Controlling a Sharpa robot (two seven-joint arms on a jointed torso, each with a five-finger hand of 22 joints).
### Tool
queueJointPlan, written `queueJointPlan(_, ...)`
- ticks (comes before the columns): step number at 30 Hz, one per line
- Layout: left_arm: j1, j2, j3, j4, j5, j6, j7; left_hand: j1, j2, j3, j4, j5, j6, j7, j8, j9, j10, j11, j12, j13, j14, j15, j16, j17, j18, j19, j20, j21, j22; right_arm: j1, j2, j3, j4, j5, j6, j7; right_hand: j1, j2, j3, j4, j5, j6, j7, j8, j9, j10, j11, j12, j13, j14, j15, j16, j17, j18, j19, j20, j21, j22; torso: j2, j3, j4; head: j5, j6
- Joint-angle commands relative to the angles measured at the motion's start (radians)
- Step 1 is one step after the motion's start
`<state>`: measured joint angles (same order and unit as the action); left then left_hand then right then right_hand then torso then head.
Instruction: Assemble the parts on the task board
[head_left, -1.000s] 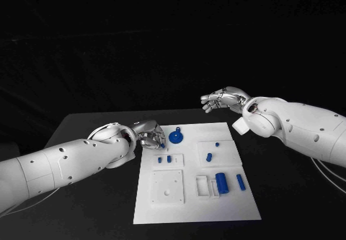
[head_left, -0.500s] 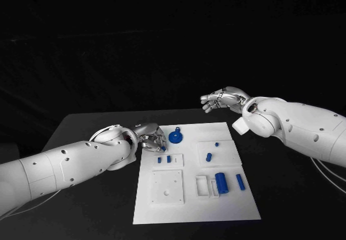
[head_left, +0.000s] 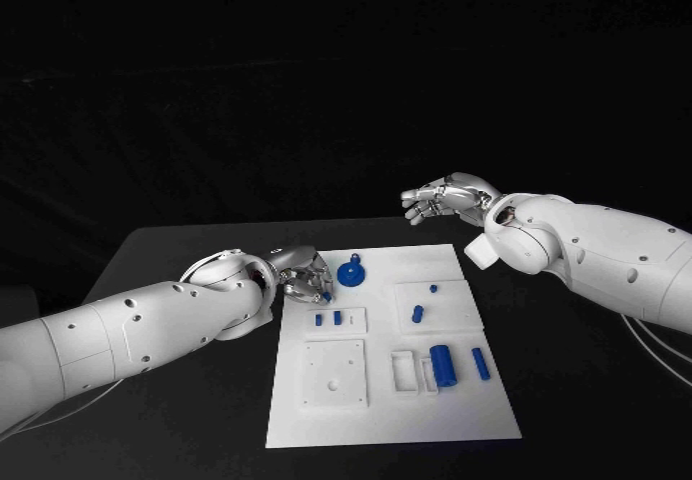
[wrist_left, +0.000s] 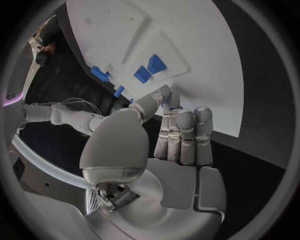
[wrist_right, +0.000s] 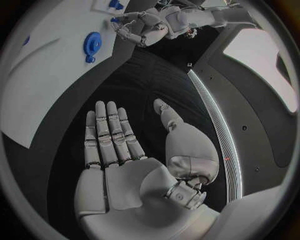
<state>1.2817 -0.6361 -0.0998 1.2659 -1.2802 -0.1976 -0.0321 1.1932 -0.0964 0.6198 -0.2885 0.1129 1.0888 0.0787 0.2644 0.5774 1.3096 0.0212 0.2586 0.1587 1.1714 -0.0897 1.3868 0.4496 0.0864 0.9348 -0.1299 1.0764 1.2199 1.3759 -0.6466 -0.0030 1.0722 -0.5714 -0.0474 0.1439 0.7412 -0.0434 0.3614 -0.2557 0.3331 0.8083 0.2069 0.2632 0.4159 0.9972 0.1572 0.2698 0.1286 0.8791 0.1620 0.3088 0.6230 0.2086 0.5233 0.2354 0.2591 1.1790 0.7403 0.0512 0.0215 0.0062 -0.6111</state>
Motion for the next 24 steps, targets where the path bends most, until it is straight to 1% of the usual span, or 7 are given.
queueJointPlan(1, -0.001, 0.006, 0.0, -0.001, 0.003, -0.002, 0.0, 0.0, 0.01, 0.005, 0.002, 0.0, 0.015, 0.007, 0.003, 0.001, 0.006, 0.001, -0.006, 0.001, 0.009, 0.001, 0.005, -0.001, 0.021, 0.004, -0.053, 0.004, 0.001, 0.0, 0.001, 0.0, 0.001, 0.001, 0.002, 0.012, -0.001, 0.005, 0.0, 0.008, 0.006, -0.01, 0.0, 0.006, -0.002, 0.005, 0.0, -0.002, -0.002, -0.007, 0.0, -0.006, 0.001, 0.01, -0.004, 0.004, -0.004, 0.001, 0.0, 0.0001, 0.0001, 0.0, 0.0)
queueJointPlan(4, -0.001, 0.008, 0.0, -0.004, 0.003, 0.001, 0.001, 0.0, 0.01, 0.006, 0.001, 0.0, 0.015, 0.007, 0.003, 0.001, 0.006, 0.001, -0.006, 0.002, 0.009, 0.001, 0.005, -0.001, 0.021, 0.004, -0.053, 0.004, 0.001, 0.0, 0.001, 0.0, 0.0, 0.001, 0.003, 0.011, -0.001, 0.005, 0.0, 0.008, 0.006, -0.01, 0.0, 0.006, -0.002, 0.005, 0.0, -0.002, -0.002, -0.007, 0.0, -0.006, 0.001, 0.01, -0.004, 0.005, -0.004, 0.001, 0.0, 0.0003, 0.0006, -0.001, -0.001)
queueJointPlan(14, -0.001, 0.018, -0.001, -0.013, 0.003, 0.002, 0.003, 0.0, 0.011, 0.006, 0.002, -0.001, 0.014, 0.007, 0.003, 0.001, 0.006, 0.002, -0.007, 0.002, 0.009, 0.001, 0.005, -0.002, 0.021, 0.005, -0.053, 0.004, 0.001, 0.0, 0.003, 0.0, -0.002, 0.002, 0.003, 0.011, -0.001, 0.005, 0.0, 0.008, 0.006, -0.01, 0.0, 0.006, -0.002, 0.005, 0.0, -0.002, -0.002, -0.007, 0.0, -0.006, 0.001, 0.011, -0.004, 0.005, -0.005, 0.002, 0.001, -0.0007, 0.0001, -0.001, -0.002)
queueJointPlan(18, -0.002, 0.021, -0.002, -0.014, 0.003, 0.004, 0.002, 0.0, 0.011, 0.006, 0.002, -0.001, 0.014, 0.007, 0.003, 0.001, 0.006, 0.002, -0.007, 0.002, 0.009, 0.001, 0.005, -0.002, 0.021, 0.005, -0.053, 0.004, 0.001, 0.0, 0.003, 0.0, -0.002, 0.002, 0.004, 0.012, -0.001, 0.005, 0.0, 0.008, 0.006, -0.01, 0.0, 0.007, -0.002, 0.005, 0.0, -0.002, -0.002, -0.007, 0.0, -0.006, 0.001, 0.011, -0.004, 0.005, -0.005, 0.002, 0.0, -0.0001, -0.0002, -0.002, -0.003)
queueJointPlan(24, -0.004, 0.022, -0.003, -0.014, 0.003, 0.008, 0.001, 0.0, 0.011, 0.006, 0.001, -0.001, 0.014, 0.007, 0.003, 0.001, 0.006, 0.002, -0.008, 0.003, 0.009, 0.001, 0.005, -0.002, 0.021, 0.005, -0.053, 0.004, 0.001, 0.0, 0.003, 0.0, -0.001, 0.002, 0.003, 0.012, -0.001, 0.005, 0.0, 0.008, 0.006, -0.01, 0.0, 0.007, -0.002, 0.005, 0.0, -0.002, -0.003, -0.007, 0.0, -0.006, 0.001, 0.011, -0.005, 0.005, -0.005, 0.002, 0.0, -0.0002, 0.0001, -0.002, -0.004)
